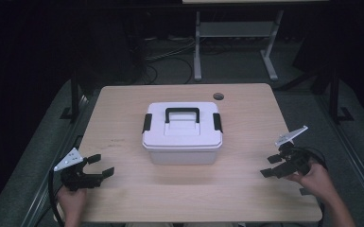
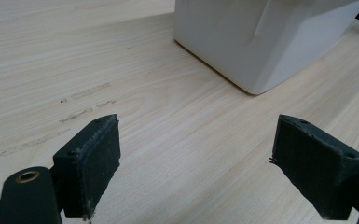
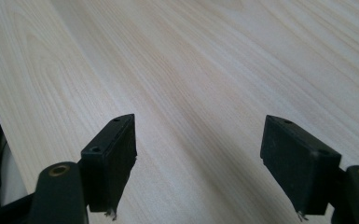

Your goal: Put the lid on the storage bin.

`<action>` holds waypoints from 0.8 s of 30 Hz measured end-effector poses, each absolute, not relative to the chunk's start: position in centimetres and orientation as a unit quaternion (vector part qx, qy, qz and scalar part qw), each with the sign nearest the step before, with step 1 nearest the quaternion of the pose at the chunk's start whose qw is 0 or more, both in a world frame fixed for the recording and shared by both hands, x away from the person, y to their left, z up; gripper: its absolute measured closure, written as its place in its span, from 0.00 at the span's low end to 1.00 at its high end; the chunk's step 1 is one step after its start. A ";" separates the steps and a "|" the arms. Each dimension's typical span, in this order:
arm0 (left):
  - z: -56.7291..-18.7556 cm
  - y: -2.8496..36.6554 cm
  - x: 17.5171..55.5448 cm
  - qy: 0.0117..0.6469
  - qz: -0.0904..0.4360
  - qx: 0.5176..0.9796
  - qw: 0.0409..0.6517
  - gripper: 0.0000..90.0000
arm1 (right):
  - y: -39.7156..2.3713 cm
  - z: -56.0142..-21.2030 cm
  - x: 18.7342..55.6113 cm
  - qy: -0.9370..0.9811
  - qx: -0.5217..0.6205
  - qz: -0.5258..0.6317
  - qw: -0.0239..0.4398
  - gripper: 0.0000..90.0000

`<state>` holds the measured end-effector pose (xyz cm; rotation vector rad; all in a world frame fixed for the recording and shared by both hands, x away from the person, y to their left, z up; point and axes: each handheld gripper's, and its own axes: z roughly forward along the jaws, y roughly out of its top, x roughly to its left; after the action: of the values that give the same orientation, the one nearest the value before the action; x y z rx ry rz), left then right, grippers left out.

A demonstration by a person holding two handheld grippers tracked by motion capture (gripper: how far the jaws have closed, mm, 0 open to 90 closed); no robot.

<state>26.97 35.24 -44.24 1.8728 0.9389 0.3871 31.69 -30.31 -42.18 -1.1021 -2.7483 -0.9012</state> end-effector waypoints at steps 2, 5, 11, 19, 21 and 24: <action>-44.2 35.3 27.0 0.385 0.159 0.769 0.484 0.16 | -30.4 -42.3 31.5 -0.886 -0.359 -0.293 0.024 0.29; -44.2 35.3 26.9 0.385 0.159 0.770 0.484 0.16 | -30.5 -42.4 31.2 -0.886 -0.359 -0.294 0.025 0.29; -44.2 35.2 27.0 0.385 0.159 0.770 0.484 0.16 | -30.7 -42.8 30.7 -0.884 -0.362 -0.295 0.027 0.29; -44.2 35.2 26.9 0.385 0.159 0.770 0.484 0.16 | -31.0 -43.1 30.0 -0.883 -0.363 -0.297 0.022 0.29; -44.2 35.2 26.9 0.386 0.159 0.769 0.484 0.16 | -31.0 -43.1 29.8 -0.883 -0.365 -0.294 0.024 0.29; -44.2 35.2 26.9 0.385 0.159 0.770 0.484 0.16 | -31.1 -43.3 29.6 -0.883 -0.364 -0.296 0.022 0.28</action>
<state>26.94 35.20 -44.20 1.8750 0.9388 0.3864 29.60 -31.06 -43.26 -1.1274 -2.7359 -0.9160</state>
